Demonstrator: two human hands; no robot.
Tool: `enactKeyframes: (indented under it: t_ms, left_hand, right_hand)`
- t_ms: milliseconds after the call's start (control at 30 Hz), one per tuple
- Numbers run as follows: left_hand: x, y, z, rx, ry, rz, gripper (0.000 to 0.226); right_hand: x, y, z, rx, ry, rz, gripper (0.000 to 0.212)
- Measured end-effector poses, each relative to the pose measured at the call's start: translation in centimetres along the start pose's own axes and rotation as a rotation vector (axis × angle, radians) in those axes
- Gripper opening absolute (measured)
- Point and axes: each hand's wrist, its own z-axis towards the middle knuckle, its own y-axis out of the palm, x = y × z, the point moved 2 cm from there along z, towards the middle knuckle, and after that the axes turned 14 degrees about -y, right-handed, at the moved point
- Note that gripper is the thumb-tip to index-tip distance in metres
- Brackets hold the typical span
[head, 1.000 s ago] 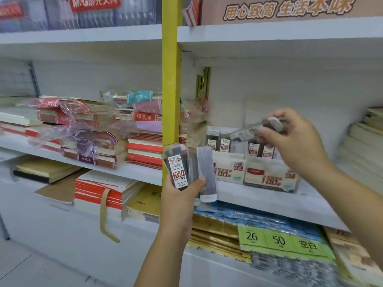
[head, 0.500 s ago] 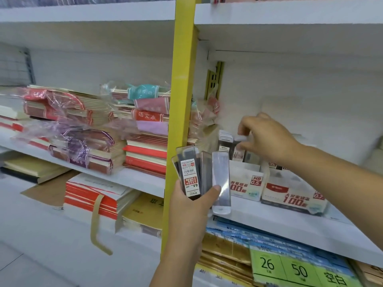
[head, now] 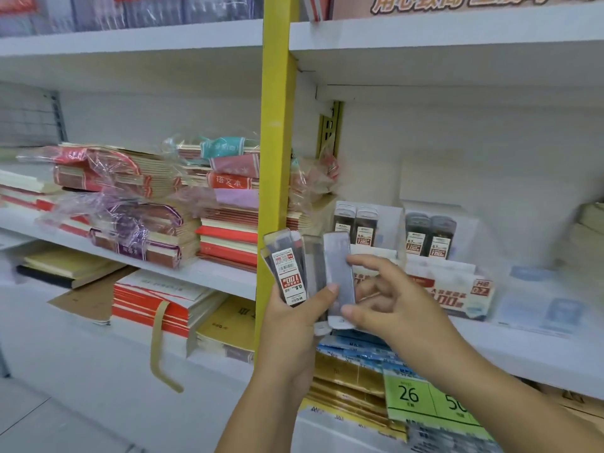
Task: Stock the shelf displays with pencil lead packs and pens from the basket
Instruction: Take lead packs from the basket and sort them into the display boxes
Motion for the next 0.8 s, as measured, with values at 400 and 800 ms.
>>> enactKeyframes:
  t_ms: [400, 800]
  left_hand:
    - [2.1, -2.3, -1.5, 0.061, 0.034, 0.083, 0.053]
    - [1.3, -2.6, -1.3, 0.077, 0.01, 0.08, 0.054]
  right_hand:
    - [1.1, -1.7, -2.7, -0.042, 0.006, 0.004, 0.046]
    - [0.6, -3.5, -2.6, 0.021, -0.043, -0.068, 0.033]
